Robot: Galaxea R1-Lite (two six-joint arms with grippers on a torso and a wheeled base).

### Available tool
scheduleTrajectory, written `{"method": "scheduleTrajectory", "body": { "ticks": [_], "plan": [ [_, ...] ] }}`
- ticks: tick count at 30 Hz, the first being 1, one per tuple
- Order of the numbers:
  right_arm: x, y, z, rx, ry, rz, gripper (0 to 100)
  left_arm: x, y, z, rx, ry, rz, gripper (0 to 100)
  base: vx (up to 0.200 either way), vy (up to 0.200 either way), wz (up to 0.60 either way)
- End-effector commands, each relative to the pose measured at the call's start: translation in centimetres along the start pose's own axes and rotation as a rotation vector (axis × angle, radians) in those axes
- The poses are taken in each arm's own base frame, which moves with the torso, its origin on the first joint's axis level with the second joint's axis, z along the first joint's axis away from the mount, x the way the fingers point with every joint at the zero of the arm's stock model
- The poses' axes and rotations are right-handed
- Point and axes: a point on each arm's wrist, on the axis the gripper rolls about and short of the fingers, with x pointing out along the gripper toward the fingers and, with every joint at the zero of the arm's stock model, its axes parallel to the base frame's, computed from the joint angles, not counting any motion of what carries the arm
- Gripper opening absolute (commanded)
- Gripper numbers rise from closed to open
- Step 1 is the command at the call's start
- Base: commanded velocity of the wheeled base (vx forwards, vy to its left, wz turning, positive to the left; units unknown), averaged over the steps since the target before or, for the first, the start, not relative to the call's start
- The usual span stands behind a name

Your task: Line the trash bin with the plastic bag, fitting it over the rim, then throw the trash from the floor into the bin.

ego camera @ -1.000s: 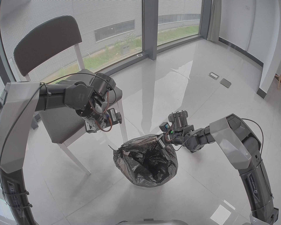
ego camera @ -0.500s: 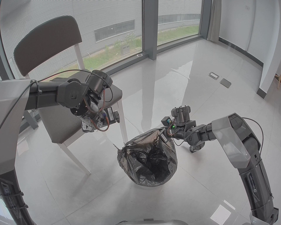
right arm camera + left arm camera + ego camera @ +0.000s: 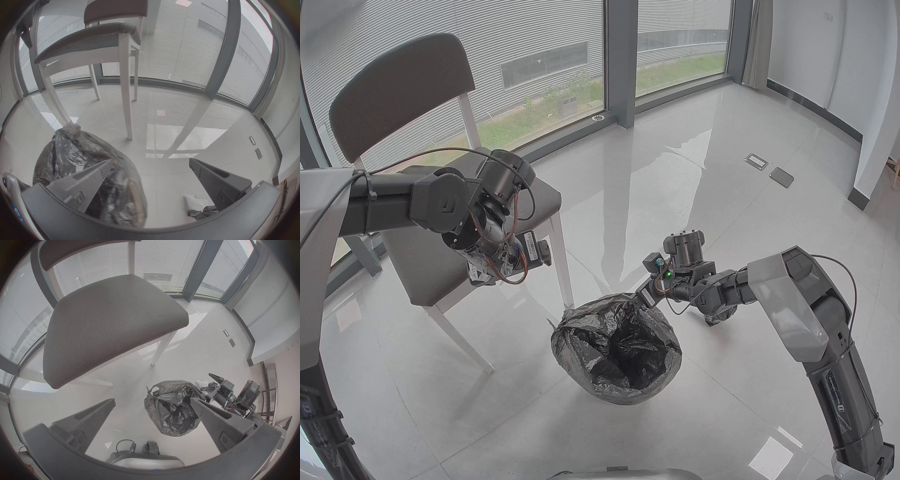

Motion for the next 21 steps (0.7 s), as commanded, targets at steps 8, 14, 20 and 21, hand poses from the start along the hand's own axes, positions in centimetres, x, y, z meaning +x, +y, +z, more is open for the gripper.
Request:
{"method": "scheduleTrajectory", "body": {
  "ticks": [8, 14, 20, 21],
  "plan": [
    [-3.5, 0.3, 0.9, 0.037, 0.038, 0.020, 100, -0.3, 0.3, -0.6, 0.007, 0.013, 0.010, 100, 0.000, 0.000, 0.00],
    [-9.4, -2.5, 0.6, 0.089, 0.104, -0.029, 100, -1.8, -0.5, -1.6, 0.037, 0.006, -0.021, 100, 0.000, 0.000, 0.00],
    [-13.6, -5.0, -2.0, 0.141, 0.201, -0.085, 100, -3.0, -2.7, -3.5, 0.102, 0.016, -0.074, 100, 0.000, 0.000, 0.00],
    [-14.0, -5.4, -2.7, 0.150, 0.219, -0.093, 100, -3.2, -3.1, -3.9, 0.115, 0.018, -0.079, 100, 0.000, 0.000, 0.00]
  ]
}}
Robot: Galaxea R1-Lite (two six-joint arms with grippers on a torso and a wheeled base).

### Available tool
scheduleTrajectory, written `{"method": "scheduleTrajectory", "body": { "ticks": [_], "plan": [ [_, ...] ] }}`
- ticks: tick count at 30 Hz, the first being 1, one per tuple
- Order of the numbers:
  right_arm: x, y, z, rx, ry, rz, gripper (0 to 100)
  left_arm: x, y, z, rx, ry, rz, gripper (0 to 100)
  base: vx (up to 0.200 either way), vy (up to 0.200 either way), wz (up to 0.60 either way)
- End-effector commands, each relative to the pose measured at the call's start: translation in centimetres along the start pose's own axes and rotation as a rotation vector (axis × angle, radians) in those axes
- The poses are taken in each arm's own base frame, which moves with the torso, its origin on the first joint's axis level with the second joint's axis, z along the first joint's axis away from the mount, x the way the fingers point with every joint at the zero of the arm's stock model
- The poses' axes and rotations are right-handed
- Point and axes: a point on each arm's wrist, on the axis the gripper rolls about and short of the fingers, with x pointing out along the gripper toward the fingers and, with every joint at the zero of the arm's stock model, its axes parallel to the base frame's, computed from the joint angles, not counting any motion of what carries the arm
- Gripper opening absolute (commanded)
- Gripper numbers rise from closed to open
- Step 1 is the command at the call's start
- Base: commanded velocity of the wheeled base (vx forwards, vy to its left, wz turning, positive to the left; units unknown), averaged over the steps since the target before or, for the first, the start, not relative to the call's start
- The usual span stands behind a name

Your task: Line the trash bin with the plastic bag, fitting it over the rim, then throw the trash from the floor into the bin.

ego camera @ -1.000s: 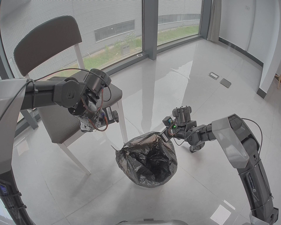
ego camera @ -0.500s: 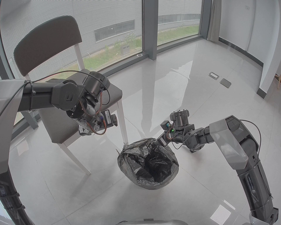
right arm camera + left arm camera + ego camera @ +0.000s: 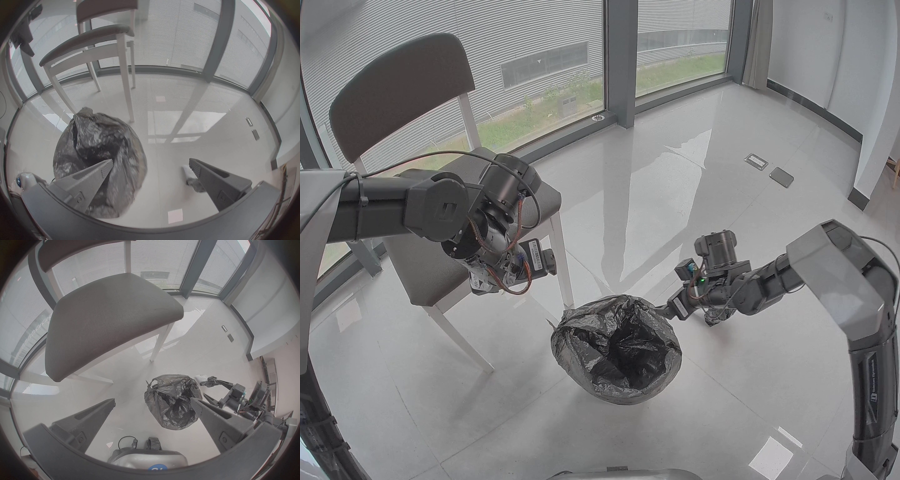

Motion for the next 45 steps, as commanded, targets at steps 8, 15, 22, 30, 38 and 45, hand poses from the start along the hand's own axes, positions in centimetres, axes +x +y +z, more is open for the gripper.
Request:
{"method": "scheduleTrajectory", "body": {
  "ticks": [8, 15, 22, 30, 38, 45],
  "plan": [
    [-4.5, -8.2, -5.5, 0.152, 0.122, -0.155, 100, -3.1, -4.1, -3.1, 0.117, -0.020, -0.078, 100, 0.000, 0.000, 0.00],
    [-0.6, -12.0, -8.0, 0.202, 0.134, -0.212, 100, -4.9, -3.7, -2.7, 0.103, -0.054, -0.102, 100, 0.000, 0.000, 0.00],
    [5.3, -13.4, -9.2, 0.209, 0.132, -0.212, 100, -6.2, -3.1, -2.3, 0.088, -0.078, -0.112, 100, 0.000, 0.000, 0.00],
    [10.0, -13.5, -10.6, 0.274, 0.122, -0.209, 100, -7.0, -2.3, -2.5, 0.089, -0.053, -0.073, 100, 0.000, 0.000, 0.00],
    [12.5, -11.7, -14.4, 0.293, 0.203, -0.170, 100, -7.1, -2.3, -2.5, 0.093, -0.053, -0.075, 100, 0.000, 0.000, 0.00],
    [13.0, -11.5, -14.6, 0.283, 0.179, -0.179, 100, -7.1, -2.2, -2.5, 0.090, -0.052, -0.074, 100, 0.000, 0.000, 0.00]
  ]
}}
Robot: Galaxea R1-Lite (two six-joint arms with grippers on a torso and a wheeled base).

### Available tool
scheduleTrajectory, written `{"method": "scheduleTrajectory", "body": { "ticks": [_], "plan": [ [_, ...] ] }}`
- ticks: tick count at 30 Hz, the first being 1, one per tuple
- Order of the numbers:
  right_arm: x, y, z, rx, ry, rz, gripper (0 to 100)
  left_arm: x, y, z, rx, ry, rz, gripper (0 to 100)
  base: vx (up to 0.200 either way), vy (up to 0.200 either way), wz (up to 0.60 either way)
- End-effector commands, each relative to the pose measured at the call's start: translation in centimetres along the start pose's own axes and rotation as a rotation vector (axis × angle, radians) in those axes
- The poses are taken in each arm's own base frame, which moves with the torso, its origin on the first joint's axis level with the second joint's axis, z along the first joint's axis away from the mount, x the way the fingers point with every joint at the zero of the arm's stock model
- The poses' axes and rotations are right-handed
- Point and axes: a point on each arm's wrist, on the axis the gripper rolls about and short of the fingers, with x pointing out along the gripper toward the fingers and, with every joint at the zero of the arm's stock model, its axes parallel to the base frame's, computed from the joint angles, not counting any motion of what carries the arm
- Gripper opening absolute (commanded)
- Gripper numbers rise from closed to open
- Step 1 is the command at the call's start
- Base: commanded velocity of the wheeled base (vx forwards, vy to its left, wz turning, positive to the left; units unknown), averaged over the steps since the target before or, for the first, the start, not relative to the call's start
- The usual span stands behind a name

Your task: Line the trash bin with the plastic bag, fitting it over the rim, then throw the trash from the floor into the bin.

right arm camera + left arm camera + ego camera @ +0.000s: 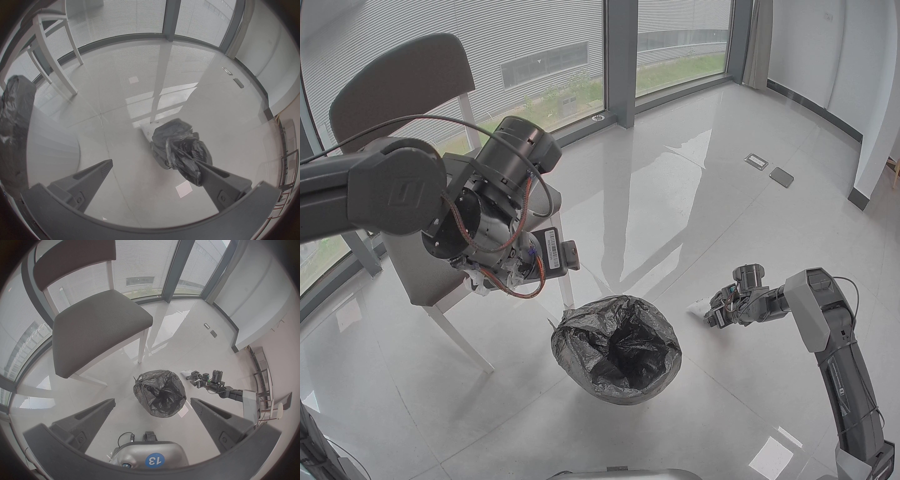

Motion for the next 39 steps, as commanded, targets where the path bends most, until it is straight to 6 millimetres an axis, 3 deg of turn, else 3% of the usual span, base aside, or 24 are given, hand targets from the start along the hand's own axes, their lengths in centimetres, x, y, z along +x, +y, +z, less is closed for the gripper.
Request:
{"method": "scheduleTrajectory", "body": {
  "ticks": [1, 22, 23, 33, 39],
  "plan": [
    [0.8, 0.3, -0.7, -0.011, -0.013, -0.002, 100, -0.1, 0.0, 0.1, -0.001, -0.003, -0.001, 100, 0.000, 0.000, 0.00],
    [0.6, -1.5, 0.3, -0.072, -0.145, -0.066, 100, -0.2, -0.1, 0.1, 0.001, -0.008, -0.006, 100, 0.000, 0.000, 0.00],
    [0.6, -1.4, 0.3, -0.075, -0.145, -0.065, 0, -0.2, -0.1, 0.1, 0.001, -0.009, -0.007, 100, 0.000, 0.000, 0.00],
    [0.6, -1.8, 0.2, -0.077, -0.140, -0.070, 0, -0.2, -0.2, 0.0, 0.001, -0.007, -0.007, 100, 0.000, 0.000, 0.00],
    [-0.4, -2.4, 1.4, -0.087, -0.167, -0.082, 0, -0.2, -0.1, -0.1, -0.001, -0.003, -0.004, 100, 0.000, 0.000, 0.00]
  ]
}}
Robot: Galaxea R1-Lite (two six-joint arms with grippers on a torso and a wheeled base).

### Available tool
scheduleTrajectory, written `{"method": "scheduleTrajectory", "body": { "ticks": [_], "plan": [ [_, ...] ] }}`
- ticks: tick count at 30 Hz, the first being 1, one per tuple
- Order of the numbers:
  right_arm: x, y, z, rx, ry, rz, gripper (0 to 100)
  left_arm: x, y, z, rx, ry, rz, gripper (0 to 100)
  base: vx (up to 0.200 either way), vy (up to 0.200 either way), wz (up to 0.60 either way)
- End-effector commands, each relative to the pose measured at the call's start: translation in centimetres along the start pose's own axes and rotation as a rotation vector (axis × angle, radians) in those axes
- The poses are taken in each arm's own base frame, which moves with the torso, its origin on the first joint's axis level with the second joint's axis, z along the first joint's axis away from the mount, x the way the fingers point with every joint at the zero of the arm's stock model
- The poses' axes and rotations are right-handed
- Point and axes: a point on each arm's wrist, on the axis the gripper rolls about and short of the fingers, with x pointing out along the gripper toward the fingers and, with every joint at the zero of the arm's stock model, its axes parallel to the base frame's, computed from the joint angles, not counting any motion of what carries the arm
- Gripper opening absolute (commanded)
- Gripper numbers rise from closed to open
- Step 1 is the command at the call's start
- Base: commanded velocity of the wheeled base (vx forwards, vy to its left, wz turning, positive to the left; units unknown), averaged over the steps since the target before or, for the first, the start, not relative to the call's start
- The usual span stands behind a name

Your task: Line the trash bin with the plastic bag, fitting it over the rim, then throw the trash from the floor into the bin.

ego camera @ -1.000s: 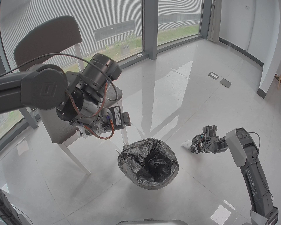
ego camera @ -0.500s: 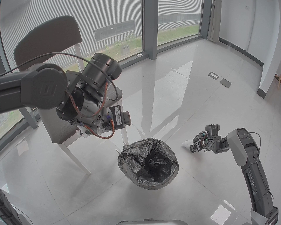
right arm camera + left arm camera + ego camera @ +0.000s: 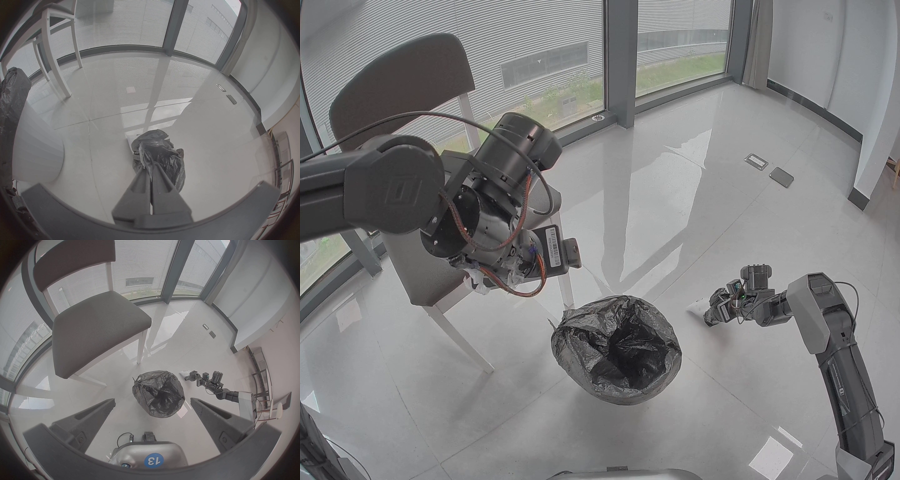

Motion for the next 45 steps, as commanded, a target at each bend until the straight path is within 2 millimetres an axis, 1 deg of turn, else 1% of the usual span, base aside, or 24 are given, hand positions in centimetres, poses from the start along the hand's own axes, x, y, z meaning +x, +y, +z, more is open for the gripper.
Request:
{"method": "scheduleTrajectory", "body": {
  "ticks": [1, 14, 18, 24, 27, 29, 30, 33, 38, 39, 40, 41, 43, 45],
  "plan": [
    [-0.8, -0.7, 1.3, -0.005, -0.028, -0.013, 0, 0.1, 0.0, 0.0, -0.002, 0.003, 0.003, 100, 0.000, 0.000, 0.00],
    [-3.8, -2.6, 6.2, -0.060, -0.147, -0.053, 0, 0.4, 0.0, -0.2, -0.002, 0.013, 0.007, 100, 0.000, 0.000, 0.00],
    [-4.6, -2.5, 6.7, -0.074, -0.152, -0.052, 0, 0.7, 0.1, -0.3, 0.000, 0.024, 0.013, 100, 0.000, 0.000, 0.00],
    [-6.6, -2.2, 8.1, -0.087, -0.176, -0.050, 0, 1.0, 0.3, -0.7, 0.002, 0.040, 0.020, 100, 0.000, 0.000, 0.00],
    [-8.4, -1.9, 9.5, -0.113, -0.191, -0.042, 0, 1.2, 0.4, -0.7, 0.002, 0.047, 0.026, 100, 0.000, 0.000, 0.00],
    [-8.5, -2.0, 9.5, -0.113, -0.192, -0.041, 0, 1.2, 0.4, -0.7, 0.001, 0.047, 0.027, 100, 0.000, 0.000, 0.00],
    [-10.4, -1.9, 10.7, -0.137, -0.209, -0.030, 0, 1.5, 0.6, -0.7, -0.001, 0.051, 0.035, 100, 0.000, 0.000, 0.00],
    [-12.4, -1.6, 11.7, -0.163, -0.222, -0.021, 0, 1.8, 0.8, -1.0, 0.002, 0.067, 0.047, 100, 0.000, 0.000, 0.00],
    [-15.3, -0.6, 13.2, -0.193, -0.249, 0.005, 0, 2.4, 1.2, -1.6, 0.009, 0.093, 0.068, 100, 0.000, 0.000, 0.00],
    [-15.4, -0.5, 13.3, -0.194, -0.249, 0.006, 0, 2.4, 1.2, -1.6, 0.009, 0.093, 0.068, 100, 0.000, 0.000, 0.00],
    [-16.7, 0.0, 13.9, -0.204, -0.261, 0.015, 0, 2.5, 1.3, -1.7, 0.008, 0.098, 0.075, 100, 0.000, 0.000, 0.00],
    [-17.0, 0.2, 14.0, -0.206, -0.263, 0.019, 0, 2.5, 1.4, -1.8, 0.009, 0.100, 0.076, 100, 0.000, 0.000, 0.00],
    [-18.5, 0.9, 14.9, -0.215, -0.284, 0.030, 0, 2.7, 1.6, -2.0, 0.011, 0.108, 0.084, 100, 0.000, 0.000, 0.00],
    [-19.6, 1.6, 15.4, -0.224, -0.297, 0.040, 0, 2.8, 1.7, -2.1, 0.013, 0.115, 0.090, 100, 0.000, 0.000, 0.00]
  ]
}}
